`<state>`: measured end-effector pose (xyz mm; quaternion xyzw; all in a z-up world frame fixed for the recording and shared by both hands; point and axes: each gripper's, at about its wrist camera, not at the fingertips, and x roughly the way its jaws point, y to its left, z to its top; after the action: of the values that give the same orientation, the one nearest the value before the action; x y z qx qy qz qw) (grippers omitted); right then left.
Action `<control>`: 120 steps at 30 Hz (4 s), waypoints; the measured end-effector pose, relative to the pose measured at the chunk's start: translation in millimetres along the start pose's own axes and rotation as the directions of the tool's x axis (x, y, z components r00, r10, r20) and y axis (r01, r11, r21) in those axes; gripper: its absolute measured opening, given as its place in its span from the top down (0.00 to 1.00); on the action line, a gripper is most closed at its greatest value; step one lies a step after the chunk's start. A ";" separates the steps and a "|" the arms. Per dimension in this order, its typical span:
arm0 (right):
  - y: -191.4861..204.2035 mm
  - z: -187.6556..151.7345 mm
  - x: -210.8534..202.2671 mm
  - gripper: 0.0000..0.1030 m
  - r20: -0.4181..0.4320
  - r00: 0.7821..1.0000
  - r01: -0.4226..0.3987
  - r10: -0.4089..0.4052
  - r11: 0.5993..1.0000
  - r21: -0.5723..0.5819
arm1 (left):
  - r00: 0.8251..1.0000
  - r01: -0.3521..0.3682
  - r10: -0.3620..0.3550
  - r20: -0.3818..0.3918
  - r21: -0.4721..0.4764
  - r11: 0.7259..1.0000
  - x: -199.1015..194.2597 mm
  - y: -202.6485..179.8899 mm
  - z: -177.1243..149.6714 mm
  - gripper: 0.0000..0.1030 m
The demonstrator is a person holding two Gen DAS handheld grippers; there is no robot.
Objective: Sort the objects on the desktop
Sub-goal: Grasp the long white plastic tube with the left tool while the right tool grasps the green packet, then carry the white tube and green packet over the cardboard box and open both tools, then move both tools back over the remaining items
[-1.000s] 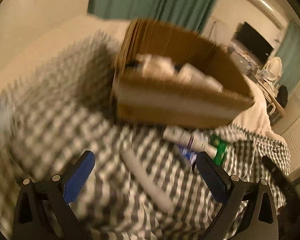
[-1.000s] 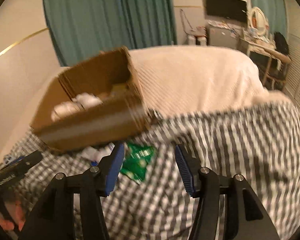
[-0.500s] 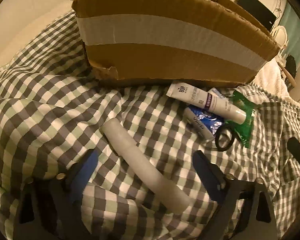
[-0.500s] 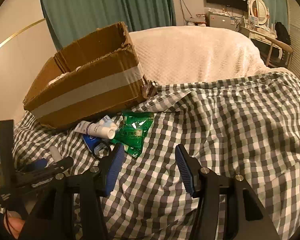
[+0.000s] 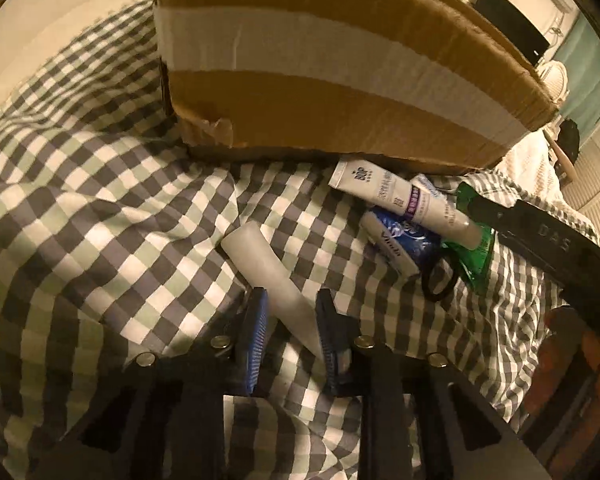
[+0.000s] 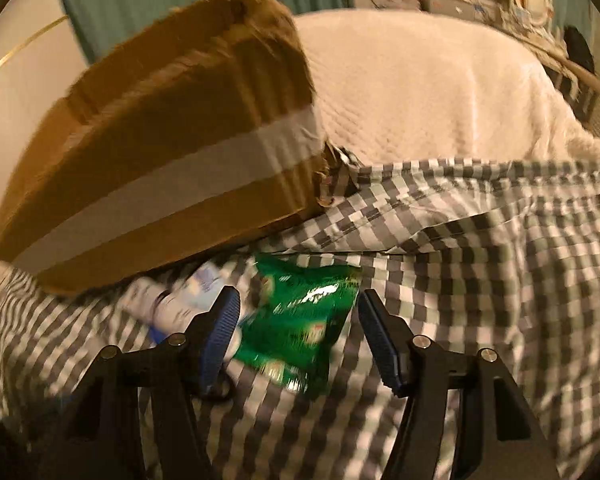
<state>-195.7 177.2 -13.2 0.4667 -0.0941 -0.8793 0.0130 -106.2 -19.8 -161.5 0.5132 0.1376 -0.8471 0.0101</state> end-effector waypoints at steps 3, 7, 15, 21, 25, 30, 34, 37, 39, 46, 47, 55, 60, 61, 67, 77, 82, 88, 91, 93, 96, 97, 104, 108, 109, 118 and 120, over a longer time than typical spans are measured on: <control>-5.7 -5.5 17.8 0.41 -0.051 0.999 -0.004 0.005 1.000 0.030 | 1.000 0.009 -0.009 -0.016 -0.002 1.000 4.1 -0.6 3.5 0.60; -13.4 -13.6 10.8 0.66 -0.048 0.998 -0.024 0.027 0.999 0.044 | 1.000 0.018 -0.018 0.002 0.038 0.999 0.8 -6.3 0.4 0.78; -28.0 -46.6 -47.0 0.67 0.012 0.998 -0.065 0.064 0.996 0.057 | 0.990 0.138 -0.139 0.025 0.031 0.990 -22.9 1.0 -6.1 0.85; -34.3 -67.1 -72.3 0.67 0.031 0.994 -0.102 0.100 0.993 0.062 | 0.986 0.165 -0.166 0.014 0.073 0.984 -27.7 -10.5 -10.0 0.89; -31.0 -69.0 -77.3 0.67 0.037 0.994 -0.109 0.107 0.993 0.053 | 0.994 0.106 -0.105 -0.034 0.028 0.994 -13.4 -3.9 -8.7 0.87; -22.6 -67.3 -72.9 0.67 0.027 0.993 -0.113 0.112 0.993 0.031 | 0.994 0.101 -0.101 -0.047 0.013 0.995 -15.8 4.2 -11.2 0.85; -20.3 -68.7 -72.5 0.66 0.016 0.994 -0.111 0.111 0.994 0.010 | 0.995 0.101 -0.100 -0.021 0.034 0.994 -25.9 0.5 -14.9 0.57; -20.6 -68.7 -73.9 0.65 0.015 0.993 -0.114 0.114 0.993 0.010 | 0.990 0.124 -0.125 0.058 0.018 0.992 -31.1 -6.6 -12.3 0.39; -20.4 -68.5 -73.7 0.65 0.014 0.993 -0.114 0.114 0.993 0.011 | 0.993 0.096 -0.098 0.067 0.024 0.995 -29.8 -8.1 -11.3 0.33; -17.8 -70.2 -70.4 0.65 -0.008 0.994 -0.106 0.106 0.994 0.009 | 1.000 -0.017 0.018 -0.007 0.120 0.993 6.1 -24.9 -10.3 0.61; -17.2 -70.6 -70.9 0.65 -0.007 0.994 -0.106 0.106 0.994 0.006 | 1.000 -0.004 0.007 -0.019 0.122 0.992 7.2 -24.1 -10.4 0.76; -14.0 -72.3 -77.6 0.65 0.012 0.995 -0.102 0.102 0.995 -0.008 | 0.997 0.074 -0.078 0.027 0.119 0.990 -19.4 -20.5 -12.2 0.81; -6.2 -72.9 -89.2 0.65 0.032 0.992 -0.124 0.125 0.992 -0.021 | 0.982 0.143 -0.159 0.102 0.148 0.978 -47.0 -33.1 -8.4 0.81; -4.0 -72.5 -94.2 0.65 0.043 0.991 -0.129 0.130 0.991 -0.025 | 0.977 0.154 -0.173 0.123 0.150 0.977 -53.3 -33.7 -8.0 0.81; 8.7 -61.3 -122.3 0.65 0.102 0.979 -0.171 0.174 0.984 -0.043 | 0.951 0.168 -0.204 0.235 0.164 0.972 -96.7 -31.3 14.0 0.81; 58.4 18.2 -168.4 0.66 0.231 0.939 -0.219 0.254 0.961 -0.169 | 0.899 0.112 -0.177 0.401 0.181 0.977 -148.0 -43.1 104.9 0.81; 81.6 72.3 -147.4 0.66 0.242 0.938 -0.209 0.248 0.962 -0.177 | 0.900 0.107 -0.149 0.410 0.122 0.987 -124.1 -29.5 154.2 0.81; 81.9 101.6 -99.1 0.62 0.206 0.957 -0.181 0.207 0.974 -0.137 | 0.915 0.085 -0.139 0.378 0.156 0.984 -72.0 -13.9 167.5 0.79; 77.3 102.5 -93.2 0.37 0.241 0.950 -0.171 0.197 0.978 -0.123 | 0.916 0.091 -0.149 0.372 0.170 0.981 -67.9 -9.7 162.6 0.36; 72.5 100.8 -96.4 0.36 0.261 0.940 -0.197 0.220 0.974 -0.112 | 0.896 0.103 -0.163 0.413 0.164 0.981 -78.2 -7.2 154.6 0.15; 67.0 93.7 -109.0 0.36 0.287 0.933 -0.198 0.217 0.976 -0.094 | 0.873 0.101 -0.164 0.460 0.159 0.982 -98.3 -5.3 142.6 0.08; 65.8 89.8 -115.6 0.36 0.295 0.931 -0.194 0.216 0.976 -0.102 | 0.872 0.099 -0.163 0.461 0.161 0.982 -103.8 -6.1 138.7 0.05; 43.1 40.7 -153.2 0.36 0.330 0.932 -0.097 0.153 0.979 -0.179 | 0.888 0.064 -0.153 0.433 0.214 0.975 -127.2 -22.9 89.8 0.00; 16.4 8.6 -147.6 0.36 0.284 0.949 -0.100 0.139 0.984 -0.147 | 0.923 0.065 -0.153 0.354 0.248 0.966 -107.4 -34.0 55.5 0.00; 8.3 -2.1 -143.4 0.36 0.279 0.951 -0.098 0.131 0.987 -0.129 | 0.932 0.058 -0.144 0.333 0.254 0.965 -100.8 -36.6 49.0 0.00; -4.5 -55.8 -68.9 0.36 0.090 0.991 -0.087 0.098 0.989 -0.121 | 0.984 -0.109 0.070 0.162 0.244 0.964 -19.9 -37.0 21.9 0.00; 3.2 -58.0 -54.0 0.40 0.052 0.994 -0.089 0.098 0.985 -0.147 | 0.986 -0.140 0.114 0.125 0.226 0.964 -9.3 -32.2 23.6 0.00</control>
<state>-117.7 171.2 -0.1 0.4336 -0.0522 -0.8955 0.0852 -127.3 4.2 -136.0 0.4705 0.0031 -0.8823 0.0116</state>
